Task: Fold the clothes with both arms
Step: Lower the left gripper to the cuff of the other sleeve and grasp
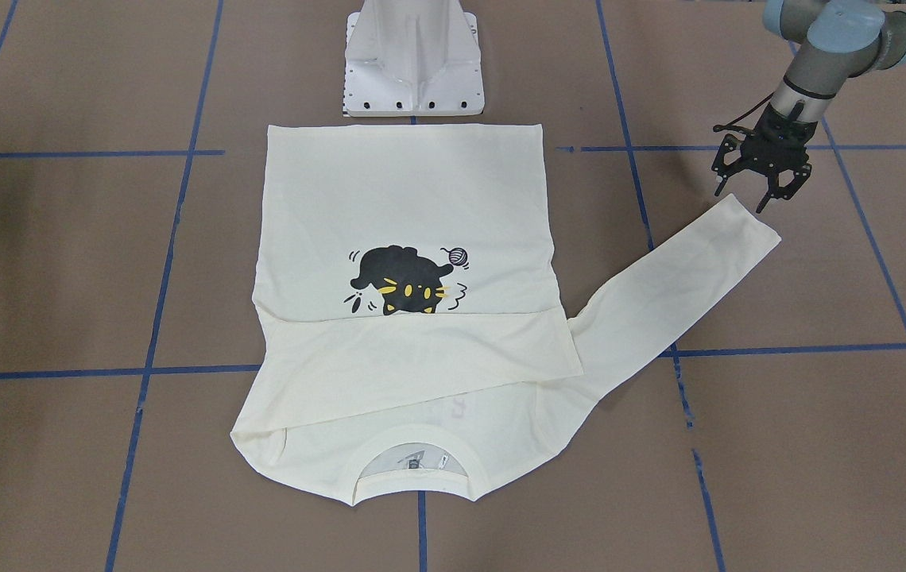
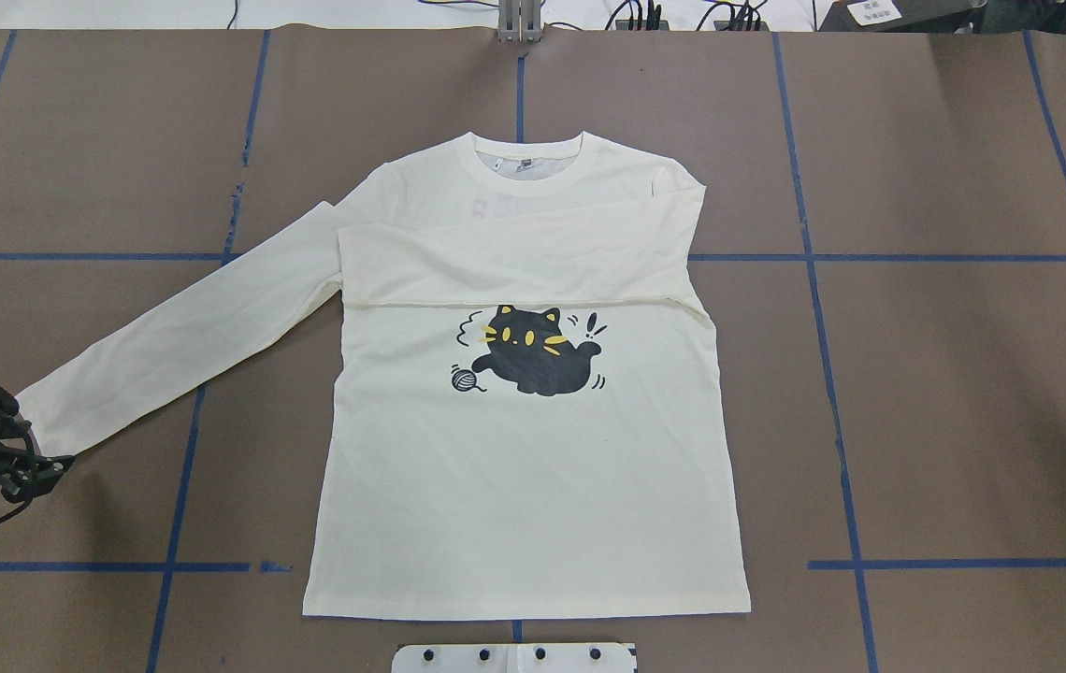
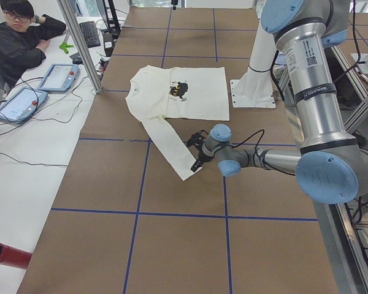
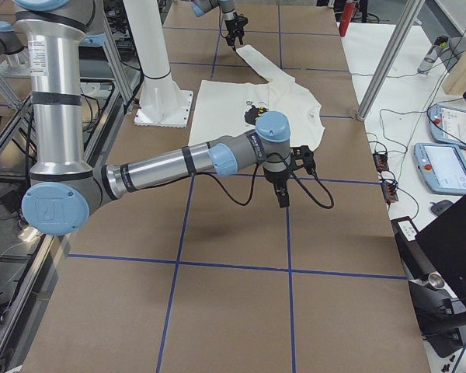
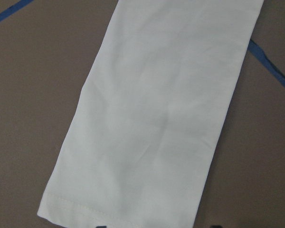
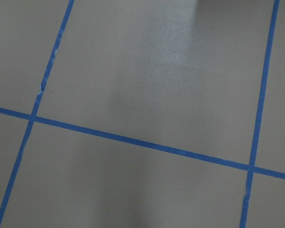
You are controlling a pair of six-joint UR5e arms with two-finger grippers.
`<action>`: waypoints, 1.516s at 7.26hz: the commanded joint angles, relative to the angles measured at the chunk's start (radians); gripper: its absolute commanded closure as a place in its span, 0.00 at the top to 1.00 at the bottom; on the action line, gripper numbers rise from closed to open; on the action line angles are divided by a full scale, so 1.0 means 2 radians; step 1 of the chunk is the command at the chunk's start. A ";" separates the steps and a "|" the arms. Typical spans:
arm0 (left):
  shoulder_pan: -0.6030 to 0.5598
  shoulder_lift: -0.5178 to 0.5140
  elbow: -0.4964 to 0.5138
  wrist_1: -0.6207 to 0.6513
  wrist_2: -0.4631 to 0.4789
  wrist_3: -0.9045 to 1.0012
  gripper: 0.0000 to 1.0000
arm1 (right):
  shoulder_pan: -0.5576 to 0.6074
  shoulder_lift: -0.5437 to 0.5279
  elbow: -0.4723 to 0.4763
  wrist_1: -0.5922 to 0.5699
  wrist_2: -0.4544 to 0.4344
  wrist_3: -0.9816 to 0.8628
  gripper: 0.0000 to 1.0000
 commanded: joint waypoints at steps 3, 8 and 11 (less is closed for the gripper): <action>0.003 0.000 0.004 0.001 0.007 0.001 0.70 | 0.002 -0.002 0.000 0.000 0.000 0.000 1.00; 0.015 0.000 0.004 0.001 0.008 0.000 0.42 | 0.005 -0.002 0.000 0.000 -0.001 0.000 1.00; 0.015 0.000 0.004 0.000 0.014 0.000 0.00 | 0.004 -0.002 -0.001 0.000 -0.001 0.000 1.00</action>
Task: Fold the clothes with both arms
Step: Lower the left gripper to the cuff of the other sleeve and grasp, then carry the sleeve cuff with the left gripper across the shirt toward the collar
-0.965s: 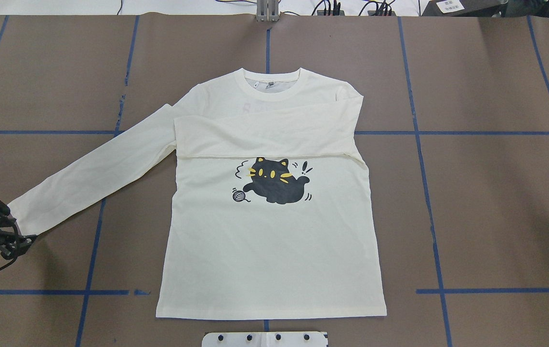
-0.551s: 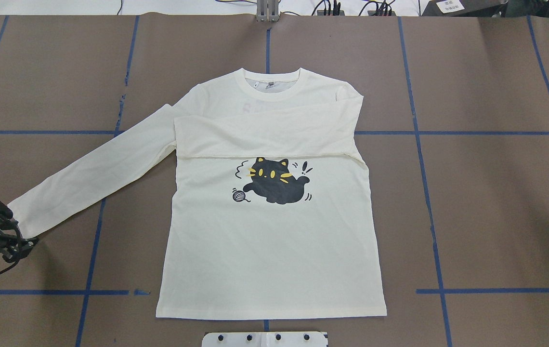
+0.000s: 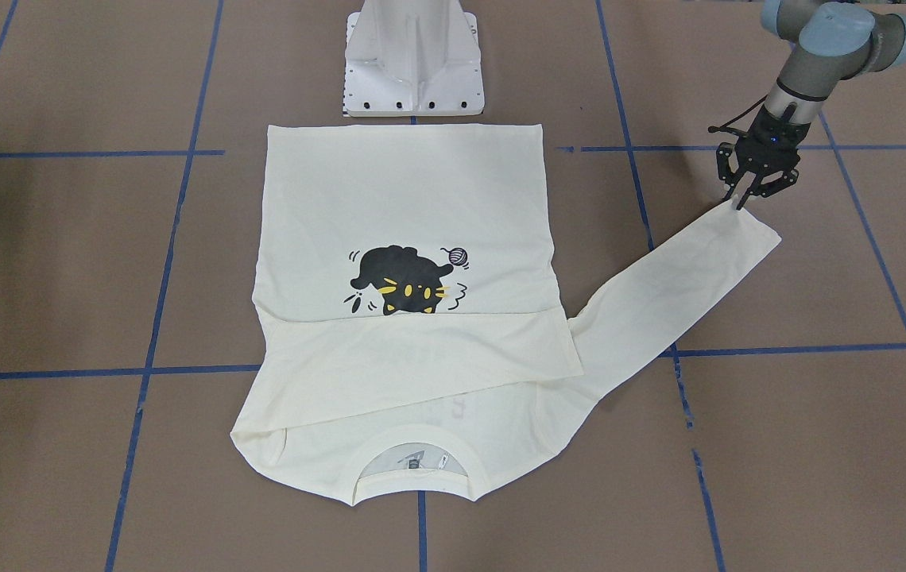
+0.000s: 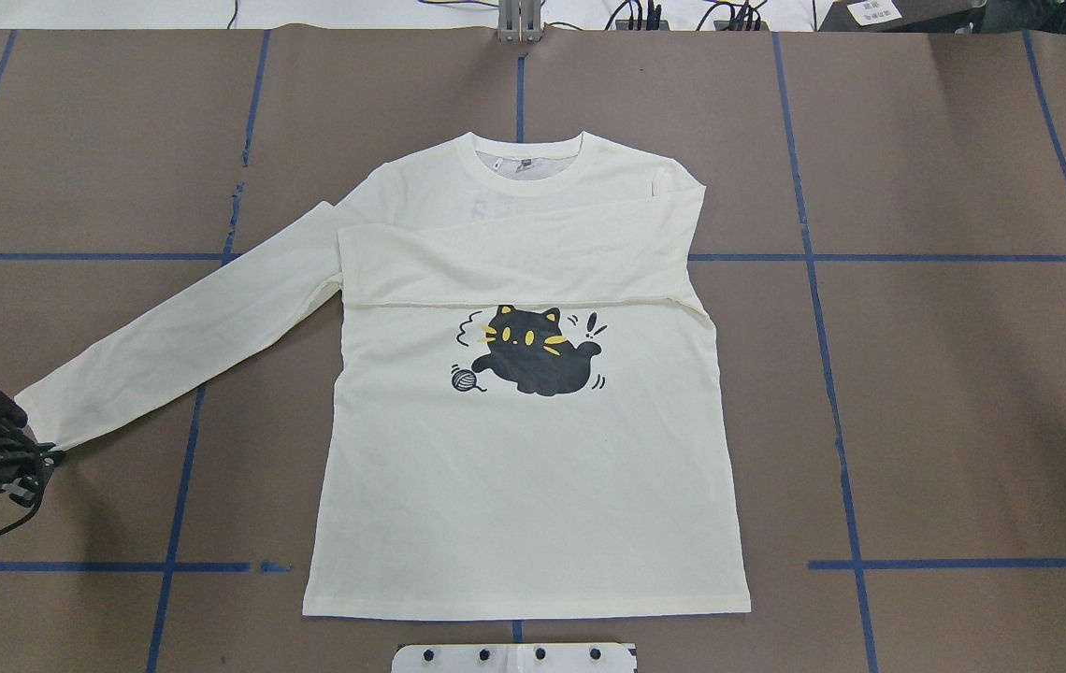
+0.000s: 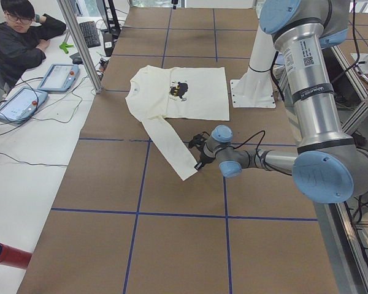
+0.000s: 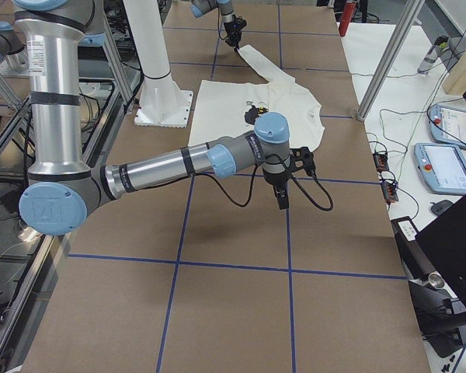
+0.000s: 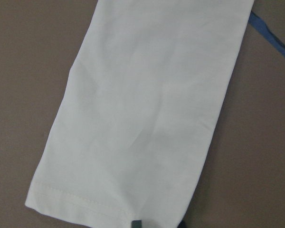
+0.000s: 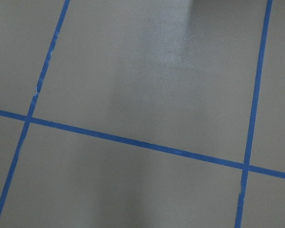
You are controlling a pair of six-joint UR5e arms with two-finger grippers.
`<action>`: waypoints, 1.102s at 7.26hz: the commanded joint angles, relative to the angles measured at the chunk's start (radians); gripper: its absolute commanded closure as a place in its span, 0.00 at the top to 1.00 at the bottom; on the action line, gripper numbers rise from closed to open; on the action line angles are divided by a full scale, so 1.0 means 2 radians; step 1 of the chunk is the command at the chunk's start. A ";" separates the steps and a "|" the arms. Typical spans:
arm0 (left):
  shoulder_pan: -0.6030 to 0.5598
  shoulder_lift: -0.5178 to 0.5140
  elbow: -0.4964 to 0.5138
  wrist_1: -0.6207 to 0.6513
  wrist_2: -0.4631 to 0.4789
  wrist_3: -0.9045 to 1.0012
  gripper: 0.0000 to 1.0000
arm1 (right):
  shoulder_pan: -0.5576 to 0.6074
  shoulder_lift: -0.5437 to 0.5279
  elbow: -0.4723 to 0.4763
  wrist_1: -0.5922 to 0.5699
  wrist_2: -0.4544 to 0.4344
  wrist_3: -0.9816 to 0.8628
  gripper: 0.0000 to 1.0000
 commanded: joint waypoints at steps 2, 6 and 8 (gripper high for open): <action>-0.005 -0.002 -0.007 -0.002 0.005 0.001 0.00 | 0.000 -0.001 -0.004 0.000 0.004 -0.001 1.00; -0.106 -0.126 -0.016 0.014 -0.005 0.001 0.00 | 0.011 -0.051 -0.002 0.015 -0.026 -0.017 1.00; -0.152 -0.249 -0.018 0.141 -0.042 -0.007 0.00 | 0.017 -0.055 -0.004 0.016 -0.024 -0.017 1.00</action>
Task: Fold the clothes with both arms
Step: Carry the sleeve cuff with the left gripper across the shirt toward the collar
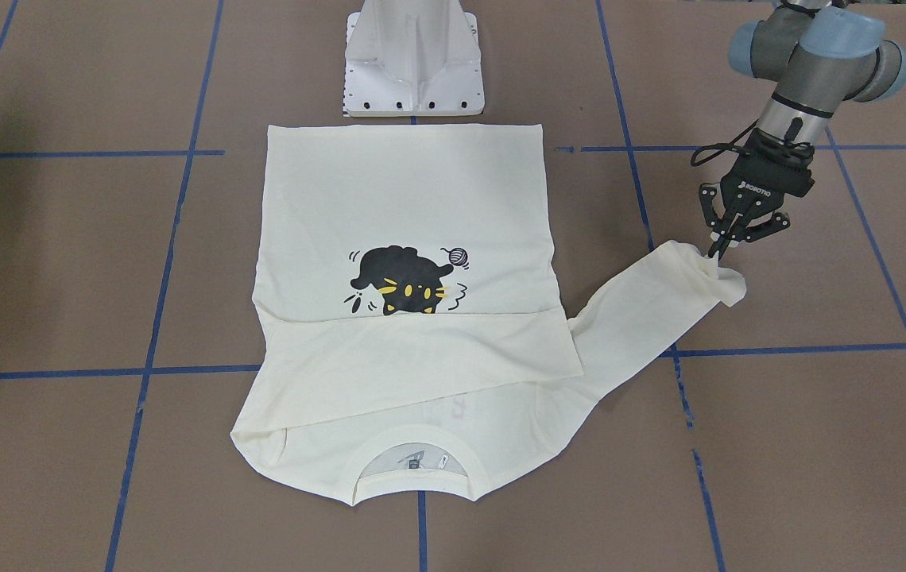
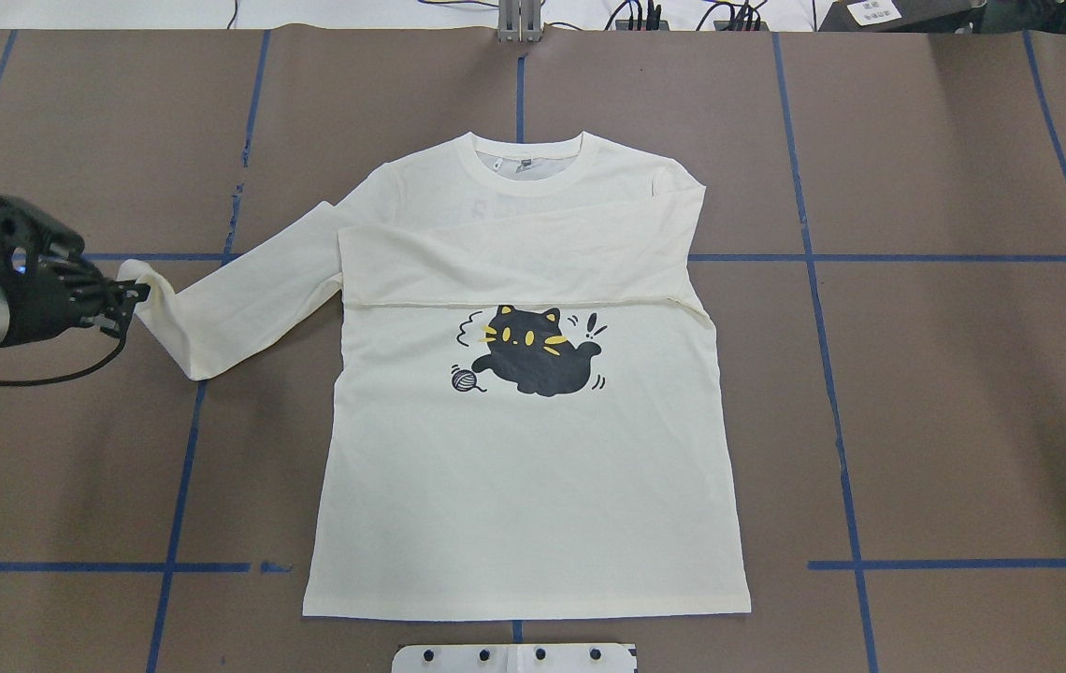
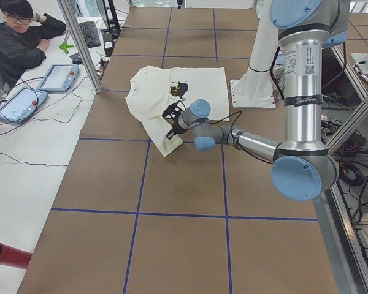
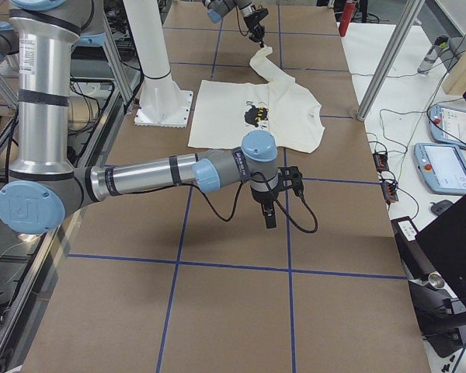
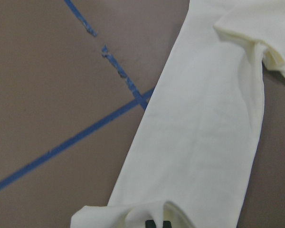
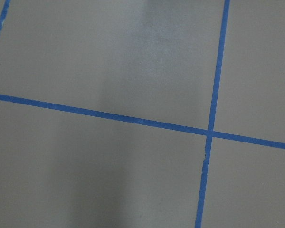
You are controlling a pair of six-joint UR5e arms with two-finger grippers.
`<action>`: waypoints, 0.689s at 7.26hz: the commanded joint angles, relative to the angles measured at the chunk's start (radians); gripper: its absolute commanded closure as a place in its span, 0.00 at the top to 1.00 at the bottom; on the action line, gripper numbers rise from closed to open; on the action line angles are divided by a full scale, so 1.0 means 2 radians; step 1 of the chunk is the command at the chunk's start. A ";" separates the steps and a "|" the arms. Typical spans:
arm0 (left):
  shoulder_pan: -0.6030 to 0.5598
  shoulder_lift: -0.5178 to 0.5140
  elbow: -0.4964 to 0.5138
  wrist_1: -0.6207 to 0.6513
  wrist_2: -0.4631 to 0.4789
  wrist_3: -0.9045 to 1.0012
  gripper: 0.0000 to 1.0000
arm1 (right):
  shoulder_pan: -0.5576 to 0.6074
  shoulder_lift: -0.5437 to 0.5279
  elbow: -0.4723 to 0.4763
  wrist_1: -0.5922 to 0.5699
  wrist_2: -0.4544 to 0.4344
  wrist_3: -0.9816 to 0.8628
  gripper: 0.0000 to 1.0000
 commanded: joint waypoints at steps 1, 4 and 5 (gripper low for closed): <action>-0.025 -0.138 0.001 0.137 -0.017 -0.017 0.00 | 0.004 -0.004 -0.001 0.002 -0.002 -0.002 1.00; -0.011 -0.385 0.056 0.370 -0.012 -0.159 0.00 | 0.009 -0.004 0.000 0.002 -0.001 -0.001 1.00; 0.016 -0.438 0.111 0.376 0.019 -0.195 0.00 | 0.012 -0.004 0.000 0.002 -0.001 -0.001 1.00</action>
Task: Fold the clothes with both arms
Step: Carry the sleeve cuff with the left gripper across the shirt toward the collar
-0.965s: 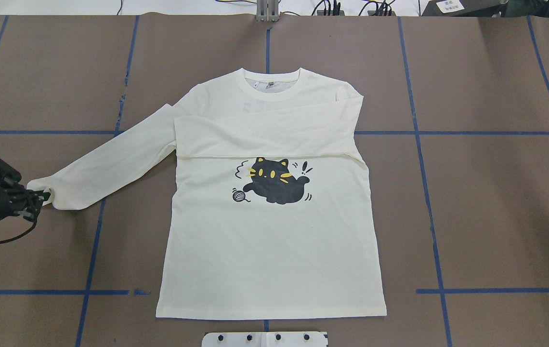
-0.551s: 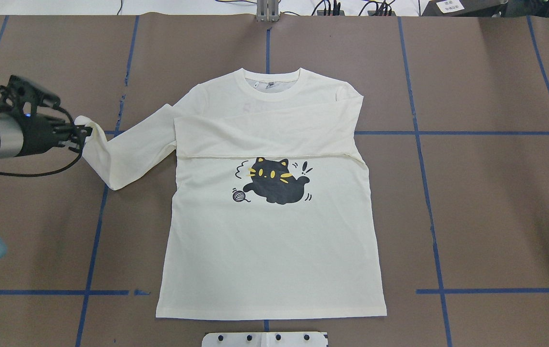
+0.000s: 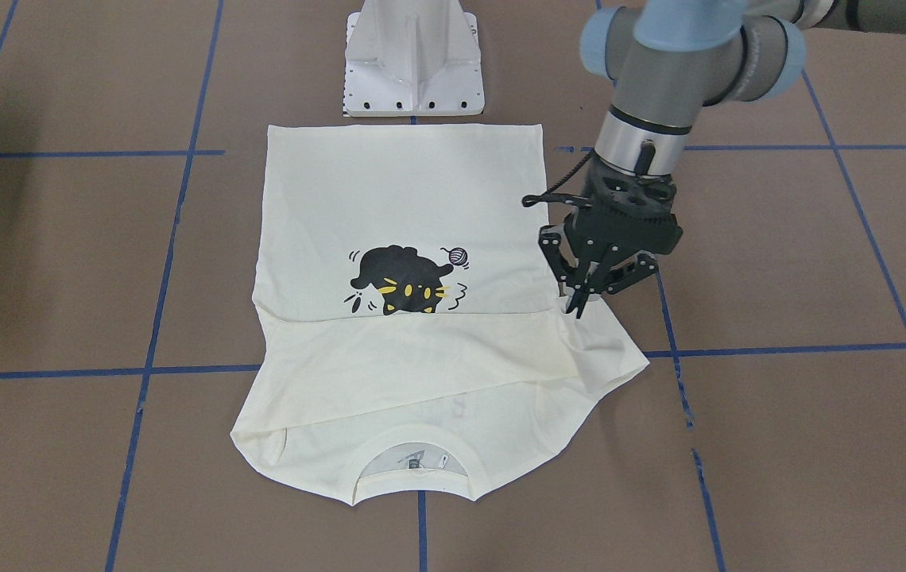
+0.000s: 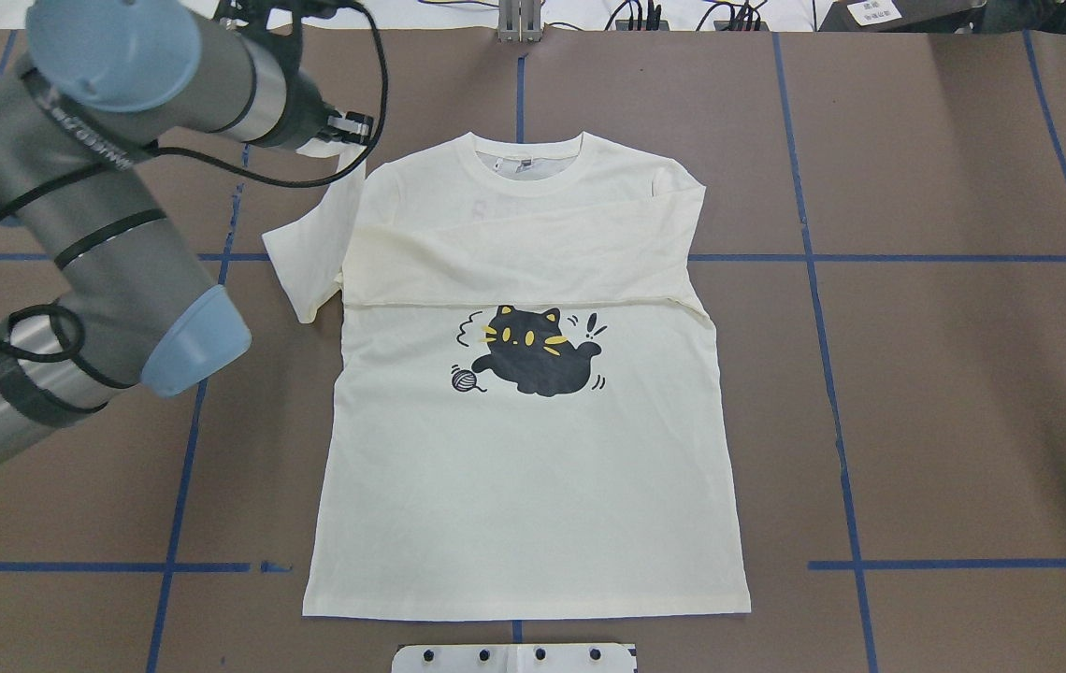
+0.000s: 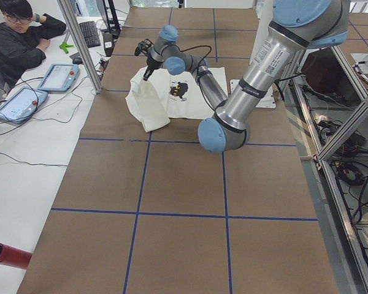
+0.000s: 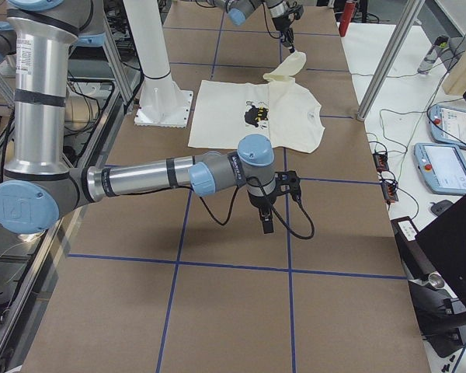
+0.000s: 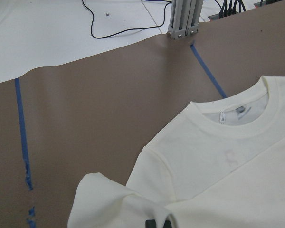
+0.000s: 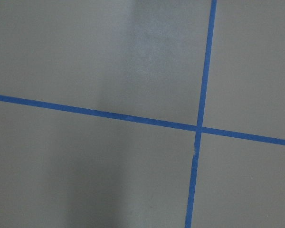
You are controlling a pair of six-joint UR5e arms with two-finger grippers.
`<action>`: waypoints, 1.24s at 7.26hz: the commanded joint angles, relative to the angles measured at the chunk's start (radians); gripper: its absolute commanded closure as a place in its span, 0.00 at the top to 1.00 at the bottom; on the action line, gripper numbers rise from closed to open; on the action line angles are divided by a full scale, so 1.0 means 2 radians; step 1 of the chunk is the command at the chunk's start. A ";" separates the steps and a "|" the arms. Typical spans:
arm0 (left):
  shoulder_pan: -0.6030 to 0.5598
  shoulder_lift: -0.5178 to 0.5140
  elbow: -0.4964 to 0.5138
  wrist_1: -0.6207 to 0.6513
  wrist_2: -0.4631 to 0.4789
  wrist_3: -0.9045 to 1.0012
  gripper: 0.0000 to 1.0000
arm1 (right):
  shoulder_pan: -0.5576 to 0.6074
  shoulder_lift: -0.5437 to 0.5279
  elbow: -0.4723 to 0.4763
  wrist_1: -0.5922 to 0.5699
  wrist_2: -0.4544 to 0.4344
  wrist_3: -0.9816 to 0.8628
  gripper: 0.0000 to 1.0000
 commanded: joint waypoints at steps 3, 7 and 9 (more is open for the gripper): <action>0.158 -0.086 0.077 -0.017 0.116 -0.059 0.00 | 0.008 0.002 0.001 0.000 0.000 0.002 1.00; 0.172 -0.122 0.174 -0.126 0.134 -0.072 0.20 | 0.008 0.006 0.001 0.000 -0.001 0.005 1.00; 0.172 -0.155 0.205 -0.127 0.133 -0.076 0.22 | 0.008 0.006 0.000 0.000 -0.001 0.005 1.00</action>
